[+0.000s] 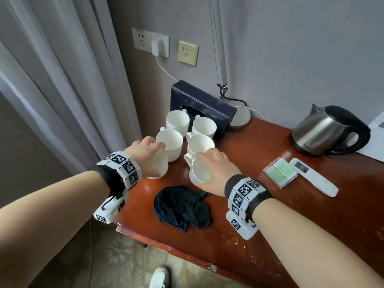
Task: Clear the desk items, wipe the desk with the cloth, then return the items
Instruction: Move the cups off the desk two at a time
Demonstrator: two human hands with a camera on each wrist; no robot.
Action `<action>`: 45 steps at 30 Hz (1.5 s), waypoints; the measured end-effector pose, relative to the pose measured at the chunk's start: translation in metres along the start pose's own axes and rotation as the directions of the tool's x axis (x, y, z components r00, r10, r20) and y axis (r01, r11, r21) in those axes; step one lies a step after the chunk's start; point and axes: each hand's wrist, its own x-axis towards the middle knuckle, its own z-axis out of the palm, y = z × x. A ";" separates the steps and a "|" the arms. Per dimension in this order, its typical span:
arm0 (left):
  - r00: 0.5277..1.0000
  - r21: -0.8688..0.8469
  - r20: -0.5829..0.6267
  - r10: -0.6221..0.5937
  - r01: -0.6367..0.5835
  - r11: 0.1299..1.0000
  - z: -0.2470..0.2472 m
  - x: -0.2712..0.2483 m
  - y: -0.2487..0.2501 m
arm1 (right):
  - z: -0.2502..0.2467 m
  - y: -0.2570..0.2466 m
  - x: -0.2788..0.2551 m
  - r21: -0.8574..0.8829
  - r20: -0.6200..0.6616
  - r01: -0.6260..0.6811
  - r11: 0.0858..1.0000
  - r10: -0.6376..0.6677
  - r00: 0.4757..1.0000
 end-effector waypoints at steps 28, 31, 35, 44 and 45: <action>0.991 -0.008 0.045 0.125 -0.124 0.992 0.022 0.011 -0.007 | 0.023 -0.024 0.018 -0.042 0.065 -0.069 0.997 0.072 0.995; 0.992 0.012 0.051 0.112 -0.113 0.994 0.025 0.013 -0.001 | 0.023 -0.023 0.016 -0.048 0.069 -0.069 0.996 0.072 0.995; 0.996 0.032 0.055 0.070 -0.072 0.997 0.026 0.011 0.004 | 0.021 -0.020 0.013 -0.051 0.098 -0.071 0.996 0.076 0.992; 0.991 0.183 -0.121 0.055 -0.032 0.983 0.004 -0.010 0.033 | -0.002 0.008 -0.017 0.001 0.035 -0.062 0.998 0.062 0.997; 0.990 0.177 -0.131 0.061 -0.037 0.983 0.000 -0.013 0.042 | -0.009 0.015 -0.024 0.006 0.020 -0.070 0.998 0.070 0.997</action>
